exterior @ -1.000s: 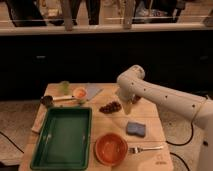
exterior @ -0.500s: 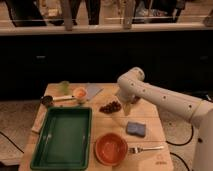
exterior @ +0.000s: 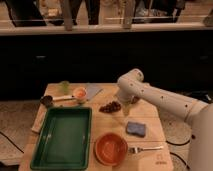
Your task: Place grapes in red bowl
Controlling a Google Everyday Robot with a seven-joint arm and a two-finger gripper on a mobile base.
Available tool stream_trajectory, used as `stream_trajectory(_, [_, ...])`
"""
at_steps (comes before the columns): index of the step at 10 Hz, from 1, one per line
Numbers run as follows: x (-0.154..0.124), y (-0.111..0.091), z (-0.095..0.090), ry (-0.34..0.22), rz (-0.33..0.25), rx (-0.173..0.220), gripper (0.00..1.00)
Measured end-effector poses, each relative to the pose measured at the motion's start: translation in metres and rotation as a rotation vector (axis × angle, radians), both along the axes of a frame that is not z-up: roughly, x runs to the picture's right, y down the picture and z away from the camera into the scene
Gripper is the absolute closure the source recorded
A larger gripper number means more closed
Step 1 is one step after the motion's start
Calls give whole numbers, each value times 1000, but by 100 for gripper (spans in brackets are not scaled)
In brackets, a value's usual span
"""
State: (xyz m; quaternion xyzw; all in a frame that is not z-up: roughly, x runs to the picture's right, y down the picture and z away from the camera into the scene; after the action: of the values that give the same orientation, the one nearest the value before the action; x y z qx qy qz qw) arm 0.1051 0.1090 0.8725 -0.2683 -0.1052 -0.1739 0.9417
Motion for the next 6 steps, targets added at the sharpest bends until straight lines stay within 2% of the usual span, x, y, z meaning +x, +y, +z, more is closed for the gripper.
stream_trajectory(6, [2, 9, 16, -25, 12, -18, 20])
